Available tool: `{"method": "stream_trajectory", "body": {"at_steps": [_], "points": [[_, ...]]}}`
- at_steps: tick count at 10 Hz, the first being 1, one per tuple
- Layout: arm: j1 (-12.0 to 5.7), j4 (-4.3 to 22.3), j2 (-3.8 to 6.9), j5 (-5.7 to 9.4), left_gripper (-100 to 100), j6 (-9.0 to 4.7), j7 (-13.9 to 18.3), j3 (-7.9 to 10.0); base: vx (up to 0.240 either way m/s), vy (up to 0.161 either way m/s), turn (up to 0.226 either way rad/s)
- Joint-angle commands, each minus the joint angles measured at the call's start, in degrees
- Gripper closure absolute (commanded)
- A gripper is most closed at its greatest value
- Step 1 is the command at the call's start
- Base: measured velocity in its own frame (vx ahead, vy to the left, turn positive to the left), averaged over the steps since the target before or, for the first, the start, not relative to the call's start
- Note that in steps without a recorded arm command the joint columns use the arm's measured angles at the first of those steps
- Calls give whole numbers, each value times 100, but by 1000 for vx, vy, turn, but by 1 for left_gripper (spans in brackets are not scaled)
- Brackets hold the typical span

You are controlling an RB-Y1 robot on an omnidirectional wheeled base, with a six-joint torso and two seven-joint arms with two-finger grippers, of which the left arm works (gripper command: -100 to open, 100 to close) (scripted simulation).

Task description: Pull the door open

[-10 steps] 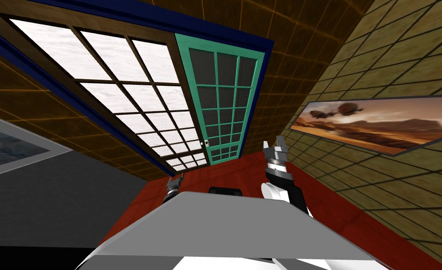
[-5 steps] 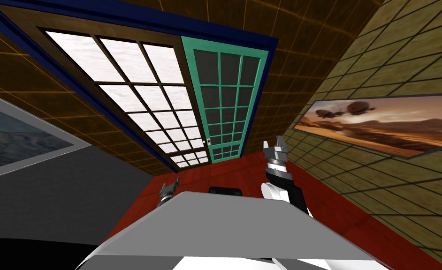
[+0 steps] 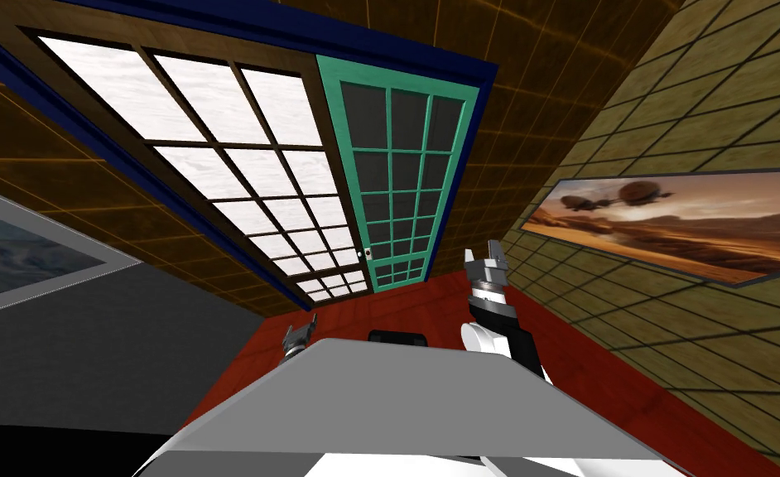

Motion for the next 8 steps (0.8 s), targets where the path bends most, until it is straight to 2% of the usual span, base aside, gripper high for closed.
{"method": "stream_trajectory", "body": {"at_steps": [1, 3, 4, 5, 8], "points": [[-40, -138, -77, -18, -100, 47, 8, -48, 185, 26, -68], [-168, -173, -134, -36, -100, 42, 8, -108, 187, 23, -73], [-168, -173, -134, -36, -100, 42, 8, -108, 112, 30, -32], [-295, -208, -186, -55, -100, 33, 9, -172, 165, 16, -103], [-494, -265, -264, -87, -100, 17, 10, -274, 189, 19, -101]]}}
